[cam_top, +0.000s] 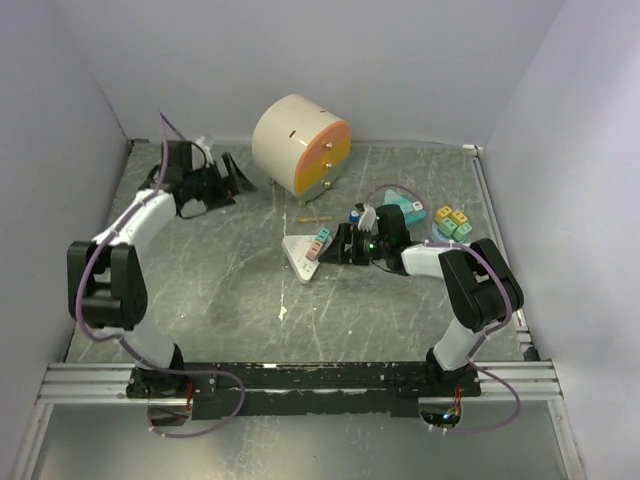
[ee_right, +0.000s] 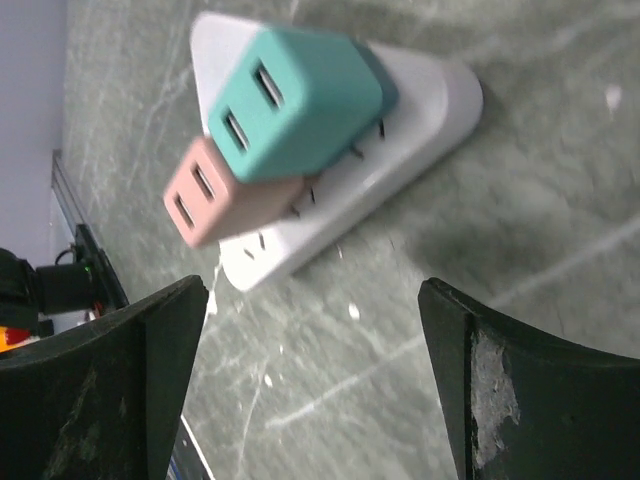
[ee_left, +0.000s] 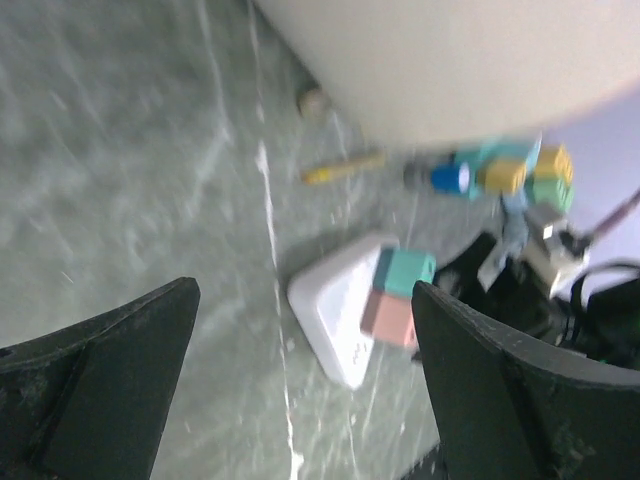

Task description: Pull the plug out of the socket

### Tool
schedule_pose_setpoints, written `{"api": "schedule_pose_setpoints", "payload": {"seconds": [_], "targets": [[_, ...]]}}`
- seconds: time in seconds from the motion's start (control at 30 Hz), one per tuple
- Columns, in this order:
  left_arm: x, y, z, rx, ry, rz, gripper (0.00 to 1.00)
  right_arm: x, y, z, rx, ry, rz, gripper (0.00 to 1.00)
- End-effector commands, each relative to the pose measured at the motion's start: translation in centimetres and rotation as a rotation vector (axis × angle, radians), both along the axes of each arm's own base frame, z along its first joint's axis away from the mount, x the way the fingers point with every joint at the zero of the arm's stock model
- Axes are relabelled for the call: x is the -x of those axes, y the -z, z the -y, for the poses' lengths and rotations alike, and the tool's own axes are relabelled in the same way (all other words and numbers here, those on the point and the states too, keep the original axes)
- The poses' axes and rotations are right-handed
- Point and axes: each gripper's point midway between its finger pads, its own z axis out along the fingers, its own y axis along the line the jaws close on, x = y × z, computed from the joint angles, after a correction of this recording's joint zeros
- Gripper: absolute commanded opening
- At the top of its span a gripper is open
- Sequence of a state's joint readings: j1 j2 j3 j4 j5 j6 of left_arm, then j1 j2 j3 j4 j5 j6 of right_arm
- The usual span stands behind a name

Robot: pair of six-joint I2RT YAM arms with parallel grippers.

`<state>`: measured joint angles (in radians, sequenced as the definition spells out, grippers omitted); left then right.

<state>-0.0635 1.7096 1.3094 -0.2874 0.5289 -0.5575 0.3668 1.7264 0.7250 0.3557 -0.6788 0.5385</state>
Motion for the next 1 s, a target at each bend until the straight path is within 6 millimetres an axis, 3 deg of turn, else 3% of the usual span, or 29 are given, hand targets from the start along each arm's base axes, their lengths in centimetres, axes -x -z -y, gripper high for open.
{"api": "schedule_pose_setpoints", "payload": {"seconds": [0.0, 0.17, 0.33, 0.43, 0.6, 0.77, 0.97], "targets": [[5.5, 0.9, 4.3, -0.007, 0.104, 0.022, 0.99, 2.2, 0.9, 2.1, 0.086, 0.021, -0.068, 0.89], [12.2, 1.6, 10.3, -0.057, 0.239, 0.081, 0.97, 0.4, -2.3, 3.2, 0.017, 0.083, -0.005, 0.9], [15.5, 2.8, 14.1, -0.235, 0.332, 0.176, 0.94, -2.3, -5.0, 2.8, -0.077, 0.099, 0.053, 0.89], [15.8, 4.1, 15.5, -0.392, 0.369, 0.18, 0.91, -3.5, -5.4, 2.4, -0.101, 0.113, 0.058, 0.89], [15.4, 5.8, 18.2, -0.498, 0.438, 0.197, 0.86, -4.8, -5.2, 2.1, -0.099, 0.116, 0.096, 0.84], [13.9, 6.9, 19.6, -0.553, 0.48, 0.198, 0.81, -5.0, -4.6, 1.7, -0.139, 0.108, 0.111, 0.81], [12.8, 8.6, 19.9, -0.631, 0.472, 0.181, 0.77, -4.8, -2.3, 1.9, -0.106, 0.107, 0.078, 0.76]]}}
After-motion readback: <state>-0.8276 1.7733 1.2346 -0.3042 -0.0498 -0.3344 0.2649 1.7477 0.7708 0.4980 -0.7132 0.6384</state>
